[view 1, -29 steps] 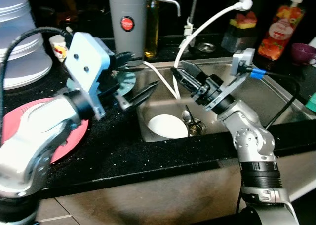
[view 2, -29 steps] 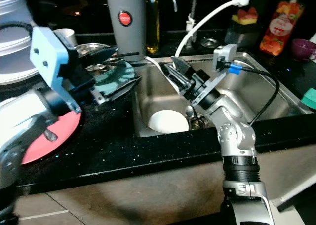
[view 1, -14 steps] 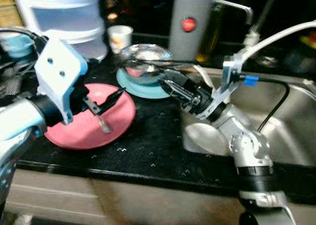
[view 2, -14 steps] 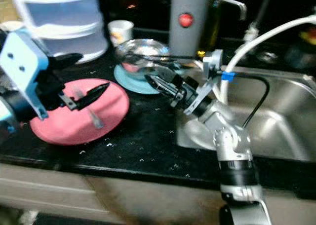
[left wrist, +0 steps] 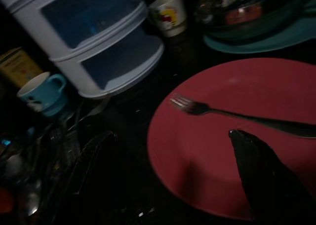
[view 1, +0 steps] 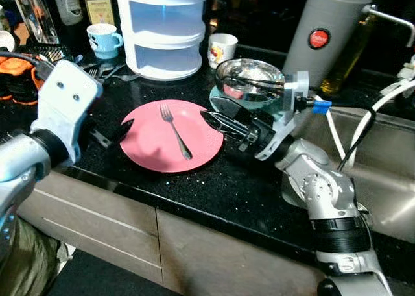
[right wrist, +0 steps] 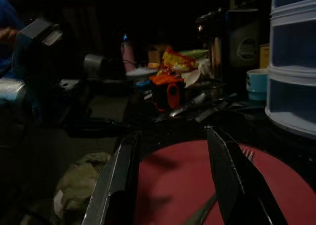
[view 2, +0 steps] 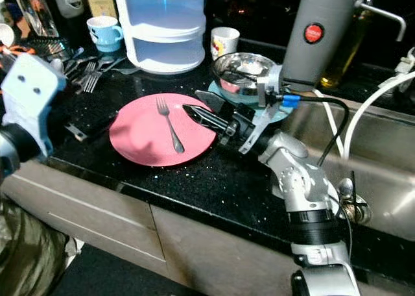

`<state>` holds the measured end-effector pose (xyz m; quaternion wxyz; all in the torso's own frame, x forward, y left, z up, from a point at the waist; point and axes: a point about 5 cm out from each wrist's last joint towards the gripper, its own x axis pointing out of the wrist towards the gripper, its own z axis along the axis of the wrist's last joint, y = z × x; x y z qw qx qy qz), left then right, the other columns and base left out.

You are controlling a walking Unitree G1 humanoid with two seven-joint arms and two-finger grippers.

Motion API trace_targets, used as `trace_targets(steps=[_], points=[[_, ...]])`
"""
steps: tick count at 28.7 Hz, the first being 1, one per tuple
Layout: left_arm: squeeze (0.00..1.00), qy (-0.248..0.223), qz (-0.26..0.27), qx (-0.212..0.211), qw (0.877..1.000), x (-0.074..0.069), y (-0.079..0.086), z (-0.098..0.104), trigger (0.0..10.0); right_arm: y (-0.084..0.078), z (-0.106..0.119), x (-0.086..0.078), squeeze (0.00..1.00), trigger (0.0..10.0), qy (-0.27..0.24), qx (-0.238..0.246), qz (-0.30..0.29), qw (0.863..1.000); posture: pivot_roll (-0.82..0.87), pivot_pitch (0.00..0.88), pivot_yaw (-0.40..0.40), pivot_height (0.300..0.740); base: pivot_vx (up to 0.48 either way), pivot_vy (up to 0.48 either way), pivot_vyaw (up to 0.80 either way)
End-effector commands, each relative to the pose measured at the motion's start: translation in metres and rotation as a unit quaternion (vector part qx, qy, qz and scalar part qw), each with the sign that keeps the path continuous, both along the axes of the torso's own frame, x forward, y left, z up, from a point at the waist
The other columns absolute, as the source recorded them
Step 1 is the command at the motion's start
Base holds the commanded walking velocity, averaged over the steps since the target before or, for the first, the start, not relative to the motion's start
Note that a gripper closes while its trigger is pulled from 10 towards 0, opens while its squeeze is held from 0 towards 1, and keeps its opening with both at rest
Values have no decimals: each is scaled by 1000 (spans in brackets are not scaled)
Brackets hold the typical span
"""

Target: Kitchen organization

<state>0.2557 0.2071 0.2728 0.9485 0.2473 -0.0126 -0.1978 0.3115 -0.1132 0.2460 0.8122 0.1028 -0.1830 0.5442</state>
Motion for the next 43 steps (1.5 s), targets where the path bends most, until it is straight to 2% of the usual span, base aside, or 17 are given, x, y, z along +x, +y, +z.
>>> trace_targets(steps=[1,5,7,8,10,12,13,14,16,22,24,26,29,32,33,37,43], points=[[0,13,15,11,1000,3,5,-7,10000,5,-3,-5,0,10000,2,-19,20,1000,174,0,-70,740,0,0,0],[0,17,34,-3,999,5,10,-13,10000,16,-8,-12,0,10000,-12,-70,46,996,171,0,-69,740,0,0,0],[0,-2,65,-48,997,9,14,-13,10000,36,-13,-13,0,10000,-22,-110,45,993,175,0,-76,740,0,0,0],[0,-2,65,-48,997,9,14,-13,10000,36,-13,-13,0,10000,-22,-110,45,993,175,0,-76,740,0,0,0],[0,-19,95,-86,992,10,18,-12,10000,53,-13,-15,0,10000,-27,-125,46,991,177,0,-78,740,0,0,0],[0,-23,104,-94,990,10,19,-12,10000,57,-13,-15,0,10000,-28,-127,46,990,180,0,-84,740,0,0,0],[0,-33,146,-113,982,10,27,-14,10000,68,-11,-17,0,10000,-28,-128,52,990,184,0,-89,740,0,0,0],[0,-33,146,-113,982,10,27,-14,10000,68,-11,-17,0,10000,-28,-128,52,990,184,0,-89,740,0,0,0],[0,-38,196,-132,971,8,40,-16,10000,77,-11,-18,0,10000,-34,-135,55,989,186,0,-94,740,0,0,0],[0,-47,244,-155,956,4,57,-16,10000,82,-12,-15,0,10000,-40,-146,43,988,188,0,-97,740,0,0,0],[0,-53,279,-168,944,1,69,-15,10000,80,-13,-3,0,10000,-28,-149,-13,988,188,0,-97,740,0,0,0],[0,-50,294,-172,939,0,76,-17,10000,77,-14,8,0,10000,-9,-149,-61,987,181,0,-93,740,0,0,0],[0,-48,297,-173,938,0,77,-18,10000,77,-14,11,0,10000,-3,-150,-72,986,181,0,-93,740,0,0,0],[0,-41,311,-189,930,0,83,-20,10000,79,-18,17,0,10000,16,-163,-111,980,174,0,-88,740,0,0,0],[0,-35,319,-201,925,1,86,-22,10000,83,-23,17,0,10000,28,-181,-126,975,174,0,-89,740,0,0,0],[0,-40,311,-226,922,1,84,-22,10000,92,-30,10,0,10000,20,-246,-101,964,172,0,-91,740,0,0,0],[0,-42,311,-219,924,2,83,-23,10000,92,-35,4,0,10000,-8,-317,-65,946,165,0,-100,740,0,0,0]])
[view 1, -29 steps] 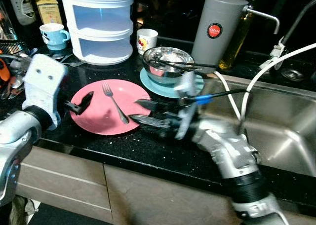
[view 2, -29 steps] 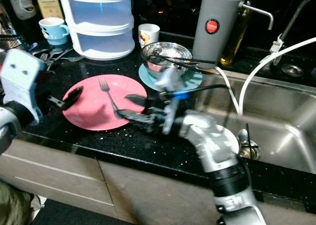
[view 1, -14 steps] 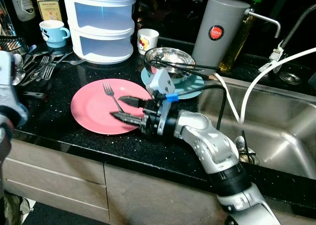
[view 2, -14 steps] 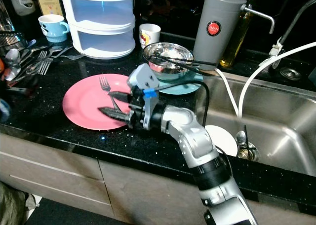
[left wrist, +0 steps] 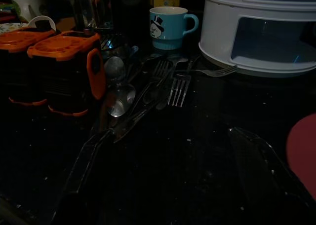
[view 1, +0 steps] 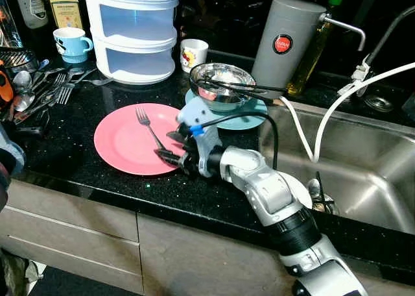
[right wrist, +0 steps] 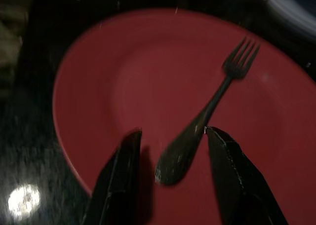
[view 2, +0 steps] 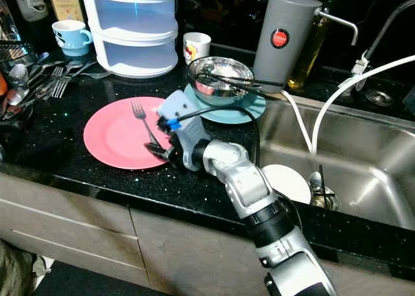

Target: Kitchen organization

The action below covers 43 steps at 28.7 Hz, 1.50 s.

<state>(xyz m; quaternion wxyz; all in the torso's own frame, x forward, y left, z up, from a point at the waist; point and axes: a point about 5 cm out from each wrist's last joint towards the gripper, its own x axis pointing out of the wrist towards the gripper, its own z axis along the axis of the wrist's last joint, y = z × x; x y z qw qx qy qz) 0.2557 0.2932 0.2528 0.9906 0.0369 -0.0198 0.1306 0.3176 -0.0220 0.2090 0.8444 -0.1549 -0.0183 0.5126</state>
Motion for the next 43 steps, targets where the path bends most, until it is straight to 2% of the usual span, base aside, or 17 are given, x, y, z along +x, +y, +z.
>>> trace_targets(steps=[1,2,3,5,8,12,14,17,20,27,35,43], points=[[0,2,-6,-4,1000,2,-3,-3,10000,1,2,-2,0,10000,-6,-22,11,1000,165,0,-100,740,0,0,0],[0,2,-8,-6,1000,3,-6,-4,10000,-4,-1,-4,0,10000,-3,-66,23,998,165,0,-100,740,0,0,0],[0,2,-8,-6,1000,3,-6,-4,10000,-4,-1,-4,0,10000,-3,-66,23,998,165,0,-100,740,0,0,0],[0,1,-10,-10,1000,4,-7,-5,10000,-10,-4,-5,0,10000,-11,-110,32,993,158,0,-104,740,0,0,0],[0,1,-9,-11,1000,4,-8,-5,10000,-16,-5,-5,0,10000,-7,-132,31,991,155,0,-106,740,0,0,0],[0,1,-10,-11,1000,5,-9,-6,10000,-33,-5,1,0,10000,-4,-167,14,986,149,0,-110,740,0,0,0],[0,1,-10,-11,1000,5,-9,-6,10000,-33,-5,1,0,10000,-4,-167,14,986,149,0,-110,740,0,0,0],[0,0,-11,-11,1000,5,-10,-6,10000,-47,-3,6,0,10000,-2,-189,2,982,149,0,-110,740,0,0,0],[0,0,-11,-11,1000,5,-10,-6,10000,-50,-3,6,0,10000,-2,-193,1,981,149,0,-110,740,0,0,0],[0,-2,-12,-9,1000,7,-12,-5,10000,-74,1,14,0,10000,-16,-238,-27,971,143,0,-109,740,0,0,0],[0,-3,-18,-8,1000,9,-17,-5,10000,-75,5,18,0,10000,-26,-232,-44,971,144,0,-106,740,0,0,0],[0,-3,-21,-5,1000,10,-19,-4,10000,-80,13,28,0,10000,-58,-228,-84,968,143,0,-102,740,0,0,0]])
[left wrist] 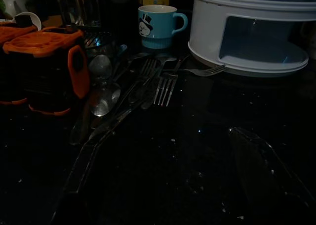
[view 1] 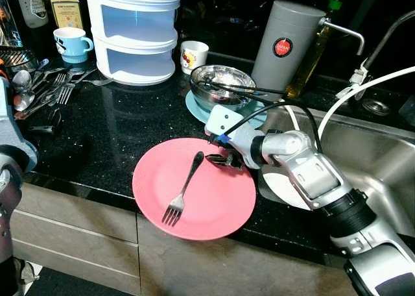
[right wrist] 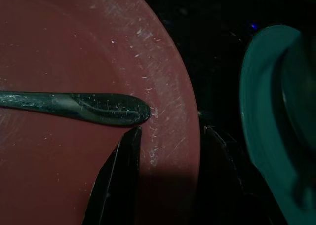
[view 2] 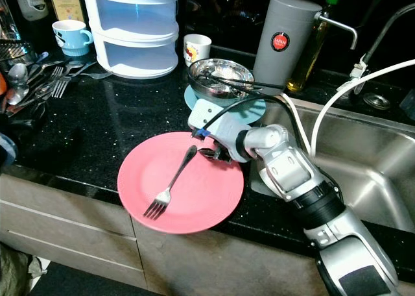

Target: Kitchen organization

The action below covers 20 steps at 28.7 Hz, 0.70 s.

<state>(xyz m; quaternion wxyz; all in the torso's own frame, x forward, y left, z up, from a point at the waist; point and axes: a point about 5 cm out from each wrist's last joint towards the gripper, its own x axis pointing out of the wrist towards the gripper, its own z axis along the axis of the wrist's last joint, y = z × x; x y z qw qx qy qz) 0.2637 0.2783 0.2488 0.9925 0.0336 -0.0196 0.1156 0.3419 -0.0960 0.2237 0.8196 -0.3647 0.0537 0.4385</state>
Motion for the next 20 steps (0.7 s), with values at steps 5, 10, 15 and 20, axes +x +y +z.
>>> trace_targets(steps=[5,10,15,20], points=[[0,-4,-13,-1,1000,5,-9,0,10000,-9,12,15,0,10000,-37,25,-61,997,144,0,-100,740,0,0,0],[0,-17,-56,-9,998,9,-22,3,10000,-8,21,9,0,10000,-21,81,-23,996,146,0,-98,740,0,0,0],[0,-33,-130,-14,991,8,-41,8,10000,-6,28,-7,0,10000,5,126,52,991,143,0,-95,740,0,0,0],[0,-25,-199,-10,980,5,-54,9,10000,-5,29,-26,0,10000,30,149,137,979,141,0,-91,740,0,0,0]])
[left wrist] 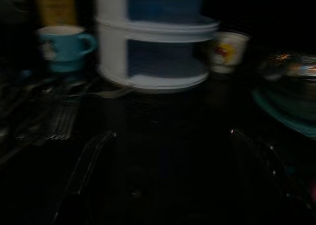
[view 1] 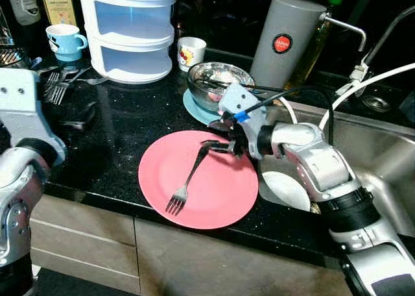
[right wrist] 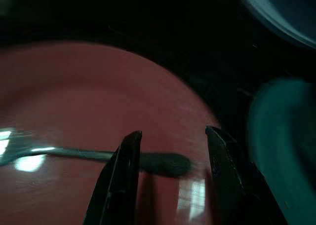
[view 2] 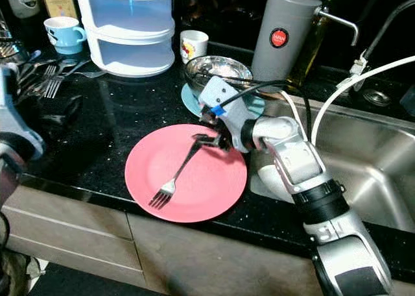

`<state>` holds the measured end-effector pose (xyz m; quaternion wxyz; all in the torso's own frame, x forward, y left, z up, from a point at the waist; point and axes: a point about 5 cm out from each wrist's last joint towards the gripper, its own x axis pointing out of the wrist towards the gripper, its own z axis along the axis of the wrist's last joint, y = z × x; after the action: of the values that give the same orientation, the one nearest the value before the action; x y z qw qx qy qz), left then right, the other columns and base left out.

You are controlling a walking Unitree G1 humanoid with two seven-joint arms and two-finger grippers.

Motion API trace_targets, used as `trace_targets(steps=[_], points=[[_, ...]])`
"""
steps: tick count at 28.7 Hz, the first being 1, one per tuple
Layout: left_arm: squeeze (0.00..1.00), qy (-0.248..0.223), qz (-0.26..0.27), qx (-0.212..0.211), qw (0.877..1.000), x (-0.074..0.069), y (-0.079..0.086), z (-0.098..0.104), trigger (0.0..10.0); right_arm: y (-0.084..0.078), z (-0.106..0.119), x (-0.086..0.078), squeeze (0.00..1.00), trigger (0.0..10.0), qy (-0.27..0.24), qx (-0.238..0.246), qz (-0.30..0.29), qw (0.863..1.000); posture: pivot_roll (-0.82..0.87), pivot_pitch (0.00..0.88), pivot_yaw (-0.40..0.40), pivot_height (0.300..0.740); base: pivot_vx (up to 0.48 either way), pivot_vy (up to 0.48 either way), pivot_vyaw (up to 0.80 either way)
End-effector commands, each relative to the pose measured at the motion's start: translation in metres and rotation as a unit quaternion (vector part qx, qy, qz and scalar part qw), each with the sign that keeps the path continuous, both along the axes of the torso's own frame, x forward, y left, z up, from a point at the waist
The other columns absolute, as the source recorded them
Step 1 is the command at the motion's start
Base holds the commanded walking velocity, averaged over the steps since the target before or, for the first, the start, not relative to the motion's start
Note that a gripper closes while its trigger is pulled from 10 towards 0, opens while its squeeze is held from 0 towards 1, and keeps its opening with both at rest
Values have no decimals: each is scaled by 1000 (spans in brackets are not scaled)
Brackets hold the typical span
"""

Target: Kitchen organization

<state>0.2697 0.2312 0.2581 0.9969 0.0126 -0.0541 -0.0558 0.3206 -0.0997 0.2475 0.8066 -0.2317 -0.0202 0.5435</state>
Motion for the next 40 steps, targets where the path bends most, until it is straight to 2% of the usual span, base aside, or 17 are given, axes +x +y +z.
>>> trace_targets(steps=[1,3,7,10,14,15,18,19,21,23,26,27,29,31,35,38,40], points=[[0,12,-52,13,999,-4,-9,-1,10000,0,5,-12,0,10000,-8,12,51,999,140,0,-89,740,0,0,0],[0,24,-78,29,996,-8,-10,-2,10000,4,4,-20,0,10000,-4,17,82,996,139,0,-89,740,0,0,0],[0,37,-107,27,993,-14,-7,-2,10000,9,3,-30,0,10000,3,24,115,993,145,0,-89,740,0,0,0],[0,56,-171,61,982,-30,-4,0,10000,14,-1,-40,0,10000,14,27,152,988,149,0,-90,740,0,0,0],[0,74,-204,90,972,-41,1,1,10000,15,-8,-35,0,10000,20,5,128,992,149,0,-91,740,0,0,0],[0,83,-218,102,967,-46,2,1,10000,15,-11,-31,0,10000,21,-8,112,993,149,0,-91,740,0,0,0],[0,122,-318,136,930,-70,-9,-4,10000,16,-16,-30,0,10000,29,-17,102,994,150,0,-96,740,0,0,0],[0,122,-318,136,930,-70,-9,-4,10000,16,-16,-30,0,10000,29,-17,102,994,150,0,-96,740,0,0,0],[0,127,-346,139,919,-76,-14,-5,10000,17,-16,-30,0,10000,30,-18,98,995,150,0,-97,740,0,0,0],[0,127,-349,138,918,-76,-15,-5,10000,16,-16,-28,0,10000,30,-19,89,995,150,0,-98,740,0,0,0],[0,119,-323,137,929,-69,-12,-4,10000,15,-16,-16,0,10000,26,-20,39,999,148,0,-97,740,0,0,0],[0,117,-331,134,927,-69,-14,-5,10000,16,-14,-11,0,10000,24,-14,18,999,148,0,-97,740,0,0,0],[0,116,-338,130,925,-69,-16,-5,10000,17,-13,-10,0,10000,21,-10,14,1000,148,0,-97,740,0,0,0],[0,114,-362,122,917,-72,-23,-7,10000,20,-14,-16,0,10000,5,-20,40,999,147,0,-98,740,0,0,0],[0,117,-371,118,914,-72,-28,-10,10000,21,-18,-17,0,10000,-4,-36,44,998,149,0,-99,740,0,0,0],[0,114,-377,111,912,-69,-37,-14,10000,24,-24,-11,0,10000,22,-34,14,999,150,0,-101,740,0,0,0],[0,104,-370,102,918,-62,-44,-15,10000,31,-21,-6,0,10000,39,-15,-19,999,150,0,-101,740,0,0,0]])
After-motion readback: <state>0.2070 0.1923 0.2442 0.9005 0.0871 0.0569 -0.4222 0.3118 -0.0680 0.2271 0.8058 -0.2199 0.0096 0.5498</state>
